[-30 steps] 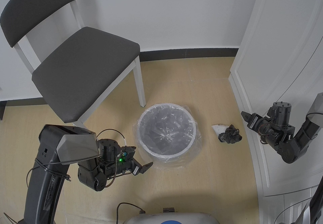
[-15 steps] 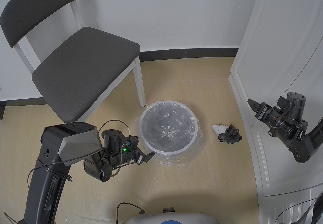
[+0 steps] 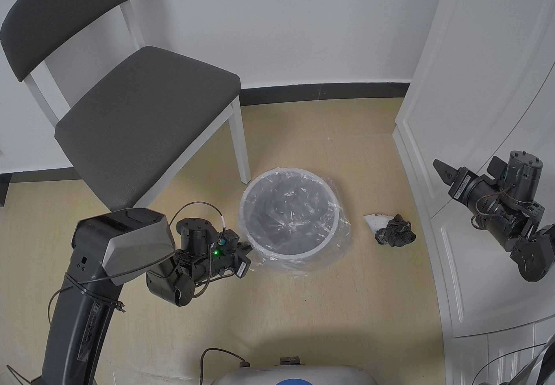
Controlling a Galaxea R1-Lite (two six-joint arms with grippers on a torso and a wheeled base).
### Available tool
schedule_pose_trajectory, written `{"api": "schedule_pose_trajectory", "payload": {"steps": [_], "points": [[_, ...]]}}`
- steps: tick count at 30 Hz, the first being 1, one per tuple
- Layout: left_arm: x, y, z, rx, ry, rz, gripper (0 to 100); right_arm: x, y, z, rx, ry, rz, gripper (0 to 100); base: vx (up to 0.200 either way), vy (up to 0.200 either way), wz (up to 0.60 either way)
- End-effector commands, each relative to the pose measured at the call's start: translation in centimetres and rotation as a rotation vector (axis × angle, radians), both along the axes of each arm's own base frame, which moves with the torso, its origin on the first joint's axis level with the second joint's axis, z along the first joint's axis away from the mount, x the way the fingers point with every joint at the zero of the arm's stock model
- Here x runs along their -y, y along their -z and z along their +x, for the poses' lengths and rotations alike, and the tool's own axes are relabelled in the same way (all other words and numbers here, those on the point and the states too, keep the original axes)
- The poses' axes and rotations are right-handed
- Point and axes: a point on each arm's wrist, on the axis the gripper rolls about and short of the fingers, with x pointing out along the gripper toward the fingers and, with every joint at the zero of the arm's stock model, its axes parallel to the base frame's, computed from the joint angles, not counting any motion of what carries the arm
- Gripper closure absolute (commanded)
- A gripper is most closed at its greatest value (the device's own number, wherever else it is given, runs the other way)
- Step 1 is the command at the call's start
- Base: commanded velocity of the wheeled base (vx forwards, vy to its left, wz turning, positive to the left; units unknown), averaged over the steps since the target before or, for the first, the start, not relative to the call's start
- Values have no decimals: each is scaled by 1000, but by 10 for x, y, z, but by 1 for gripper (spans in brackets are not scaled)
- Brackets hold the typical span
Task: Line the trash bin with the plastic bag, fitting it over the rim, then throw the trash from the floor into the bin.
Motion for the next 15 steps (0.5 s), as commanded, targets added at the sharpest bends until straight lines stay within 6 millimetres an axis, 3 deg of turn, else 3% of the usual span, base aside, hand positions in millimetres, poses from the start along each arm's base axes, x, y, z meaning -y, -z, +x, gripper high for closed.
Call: {"api": "schedule_pose_trajectory", "payload": {"steps": [1,11,15], "points": [[-4,-1,11,13,-16,-4,100,0,-1,-1,4,0,1,0,0,0,0],[-12,-4,44,16,-51,-6,100,0,0,0,0,-2,0,0,0,0,0],[-15,7,58,34,-65,-13,100,-1,2,0,-8,-5,-1,0,0,0,0]]}}
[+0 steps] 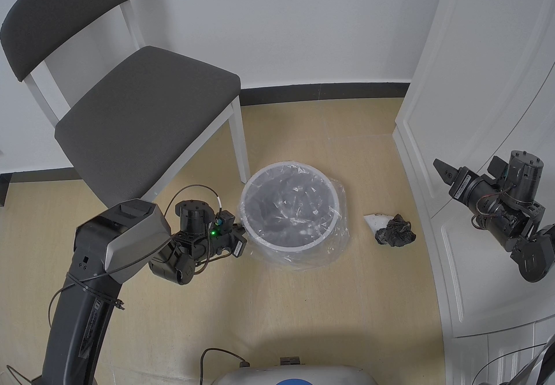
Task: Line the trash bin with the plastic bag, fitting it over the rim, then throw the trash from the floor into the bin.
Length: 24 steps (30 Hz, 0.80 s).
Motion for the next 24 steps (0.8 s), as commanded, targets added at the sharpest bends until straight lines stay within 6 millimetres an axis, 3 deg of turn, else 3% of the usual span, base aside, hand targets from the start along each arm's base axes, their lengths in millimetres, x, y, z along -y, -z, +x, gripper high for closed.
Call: {"api": "schedule_pose_trajectory", "payload": {"steps": [1,24], "points": [[-7,20,14,0,-20,-1,100,-1,3,1,-14,-11,0,0,0,0,0],[-1,28,46,-42,-36,-12,100,-3,16,7,-55,-29,-5,0,0,0,0]]}}
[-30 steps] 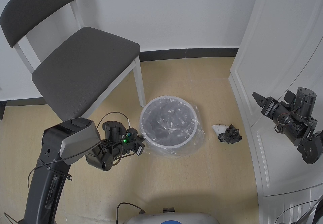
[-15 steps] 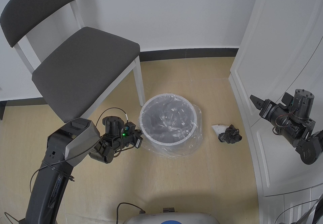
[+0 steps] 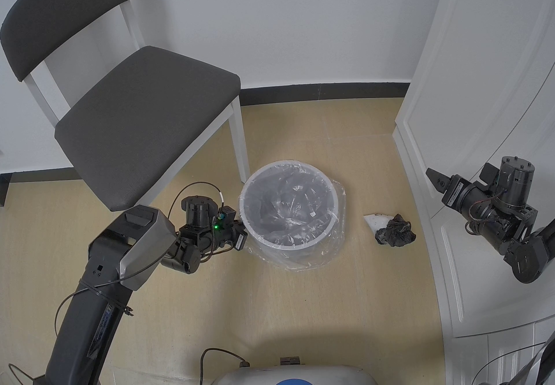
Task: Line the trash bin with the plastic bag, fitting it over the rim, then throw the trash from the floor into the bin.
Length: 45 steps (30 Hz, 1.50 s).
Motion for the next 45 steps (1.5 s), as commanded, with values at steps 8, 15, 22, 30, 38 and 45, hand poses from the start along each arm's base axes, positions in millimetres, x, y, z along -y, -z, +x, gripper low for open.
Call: {"api": "schedule_pose_trajectory", "payload": {"steps": [8,15,22,30,38,45], "points": [[1,8,6,8,-8,-6,100,-1,2,0,-10,-2,-2,0,0,0,0],[-4,9,2,18,-8,2,100,0,2,0,-10,0,-2,0,0,0,0],[-12,5,-7,8,-11,12,0,0,2,0,-12,-2,-2,0,0,0,0],[-21,-7,-22,-9,26,52,0,0,1,-2,-9,-8,-1,0,0,0,0],[-43,-17,-27,26,37,131,0,0,-1,-2,-3,-11,1,0,0,0,0],[-48,-7,-14,55,-33,179,0,0,-1,-3,-2,-12,2,0,0,0,0]]}}
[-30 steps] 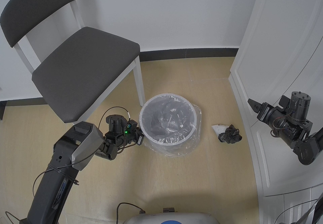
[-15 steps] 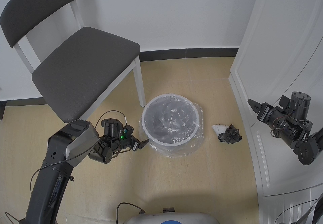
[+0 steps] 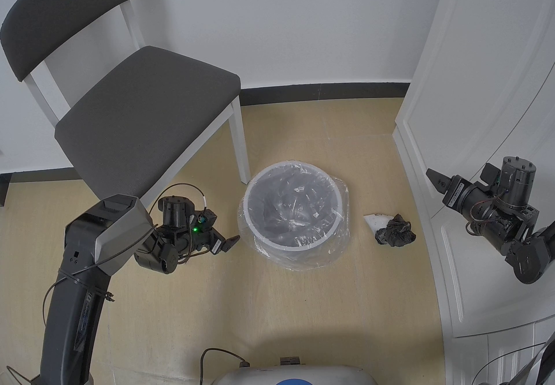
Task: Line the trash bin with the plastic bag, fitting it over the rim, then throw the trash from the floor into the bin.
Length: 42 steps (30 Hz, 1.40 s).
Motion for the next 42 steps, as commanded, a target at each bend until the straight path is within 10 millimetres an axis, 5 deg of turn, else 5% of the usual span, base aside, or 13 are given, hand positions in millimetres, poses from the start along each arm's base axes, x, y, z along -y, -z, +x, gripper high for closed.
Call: {"api": "schedule_pose_trajectory", "payload": {"steps": [1,28,42], "points": [[-2,6,7,17,-30,11,0,0,0,-1,1,-1,0,0,0,0,0],[35,23,49,106,-125,40,0,1,2,0,-9,-16,2,0,0,0,0],[58,30,48,93,-109,-7,0,0,5,1,-18,-17,1,0,0,0,0]]}}
